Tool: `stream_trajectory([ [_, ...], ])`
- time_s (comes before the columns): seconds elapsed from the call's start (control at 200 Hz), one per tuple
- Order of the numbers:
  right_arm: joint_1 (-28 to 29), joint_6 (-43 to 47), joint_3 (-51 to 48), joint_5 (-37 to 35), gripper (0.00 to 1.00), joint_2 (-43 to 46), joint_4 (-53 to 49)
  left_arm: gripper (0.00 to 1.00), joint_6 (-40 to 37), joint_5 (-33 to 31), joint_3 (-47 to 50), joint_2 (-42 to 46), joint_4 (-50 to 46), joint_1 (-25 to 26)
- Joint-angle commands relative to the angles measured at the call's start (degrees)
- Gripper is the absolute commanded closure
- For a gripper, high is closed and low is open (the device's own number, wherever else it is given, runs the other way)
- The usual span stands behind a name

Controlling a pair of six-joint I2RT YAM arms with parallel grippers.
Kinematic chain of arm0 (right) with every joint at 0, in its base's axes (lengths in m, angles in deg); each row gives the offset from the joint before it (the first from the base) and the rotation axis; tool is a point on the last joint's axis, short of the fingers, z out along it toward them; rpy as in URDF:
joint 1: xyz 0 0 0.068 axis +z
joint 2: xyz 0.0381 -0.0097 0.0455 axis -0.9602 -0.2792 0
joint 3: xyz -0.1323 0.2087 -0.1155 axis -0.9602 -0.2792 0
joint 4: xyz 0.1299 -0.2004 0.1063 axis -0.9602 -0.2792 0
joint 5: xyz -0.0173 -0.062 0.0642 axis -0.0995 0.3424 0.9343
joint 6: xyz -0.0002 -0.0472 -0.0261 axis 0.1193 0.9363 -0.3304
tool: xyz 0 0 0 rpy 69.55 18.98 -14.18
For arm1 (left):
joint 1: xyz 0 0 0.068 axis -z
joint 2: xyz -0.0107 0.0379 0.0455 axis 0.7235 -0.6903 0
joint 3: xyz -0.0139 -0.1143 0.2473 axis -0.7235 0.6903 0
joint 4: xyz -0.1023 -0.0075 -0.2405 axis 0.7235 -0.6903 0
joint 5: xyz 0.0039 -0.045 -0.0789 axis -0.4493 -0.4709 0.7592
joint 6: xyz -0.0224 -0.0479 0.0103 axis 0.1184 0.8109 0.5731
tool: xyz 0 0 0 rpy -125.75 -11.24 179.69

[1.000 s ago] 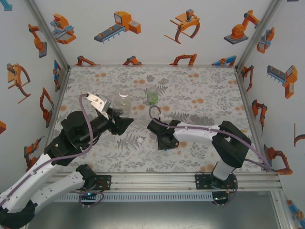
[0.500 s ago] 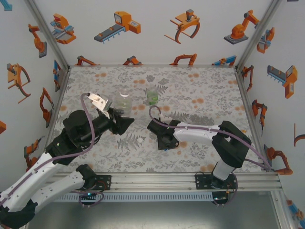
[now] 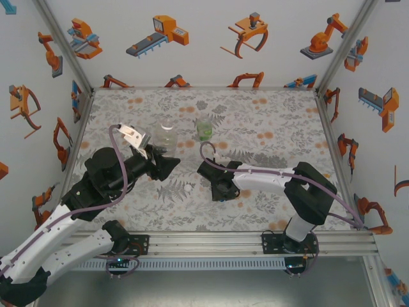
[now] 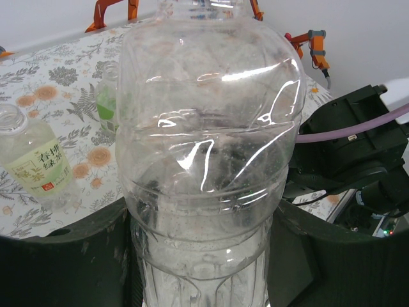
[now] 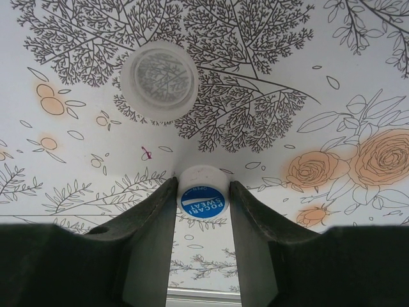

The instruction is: Screw on the bottle caps

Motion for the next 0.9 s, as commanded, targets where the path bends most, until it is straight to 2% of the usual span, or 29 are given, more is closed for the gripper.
stream_trajectory([
  [0.0,0.43,0.04,1.13,0.27,0.62,0.63,-2.32,0.99,1.06,-0.01,0.60,0.57,0.94,-0.42],
  [0.235,0.44,0.25,1.84,-0.23,0.66,1.48,-3.12,0.99,0.65,0.01,0.78,0.65,0.69,-0.42],
  [0.451,0.34,4.75,3.67,-1.06,0.70,6.15,-5.27,0.99,-4.66,6.02,-1.46,-1.10,-4.10,-0.42],
  [0.546,0.34,7.87,4.57,-0.97,0.72,9.87,-5.64,0.99,-8.78,11.38,-3.22,-2.68,-7.06,-0.42],
  [0.746,0.32,21.01,7.66,0.11,0.75,19.28,-6.17,0.98,-15.80,19.86,-7.93,-6.66,-14.92,-0.33],
  [0.896,0.36,34.11,10.96,4.00,0.80,25.21,-6.80,0.99,-25.98,27.19,-9.10,-8.58,-20.84,0.26],
])
